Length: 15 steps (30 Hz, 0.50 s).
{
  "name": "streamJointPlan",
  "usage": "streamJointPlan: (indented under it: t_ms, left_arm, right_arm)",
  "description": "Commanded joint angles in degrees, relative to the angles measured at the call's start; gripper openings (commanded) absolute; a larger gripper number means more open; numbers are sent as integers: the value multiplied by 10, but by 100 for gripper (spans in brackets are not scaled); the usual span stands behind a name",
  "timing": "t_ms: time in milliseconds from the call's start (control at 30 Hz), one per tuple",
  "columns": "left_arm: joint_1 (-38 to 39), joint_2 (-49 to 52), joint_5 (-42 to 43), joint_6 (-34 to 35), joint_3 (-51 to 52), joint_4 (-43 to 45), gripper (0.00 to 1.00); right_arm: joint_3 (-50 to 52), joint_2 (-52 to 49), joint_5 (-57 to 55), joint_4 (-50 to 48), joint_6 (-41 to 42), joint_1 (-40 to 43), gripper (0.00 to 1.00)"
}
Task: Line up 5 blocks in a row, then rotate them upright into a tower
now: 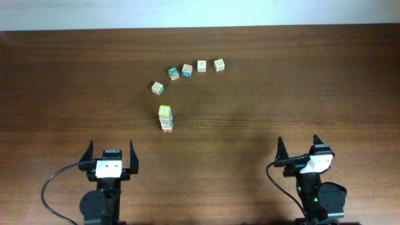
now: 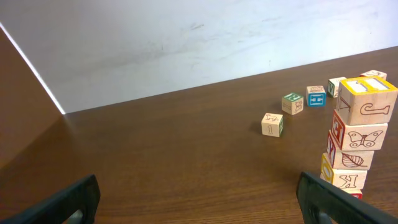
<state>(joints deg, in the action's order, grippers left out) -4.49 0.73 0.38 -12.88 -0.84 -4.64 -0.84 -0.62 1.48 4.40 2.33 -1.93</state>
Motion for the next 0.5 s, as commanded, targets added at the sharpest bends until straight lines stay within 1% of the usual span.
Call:
streamJointPlan:
  t_ms: [0, 467]
  left_arm:
    - [3, -4, -6, -2, 3, -2, 99]
    - [3, -4, -6, -2, 3, -2, 99]
  right_arm:
    - [5, 4, -5, 0, -4, -3, 98]
    - [5, 4, -5, 0, -4, -3, 98]
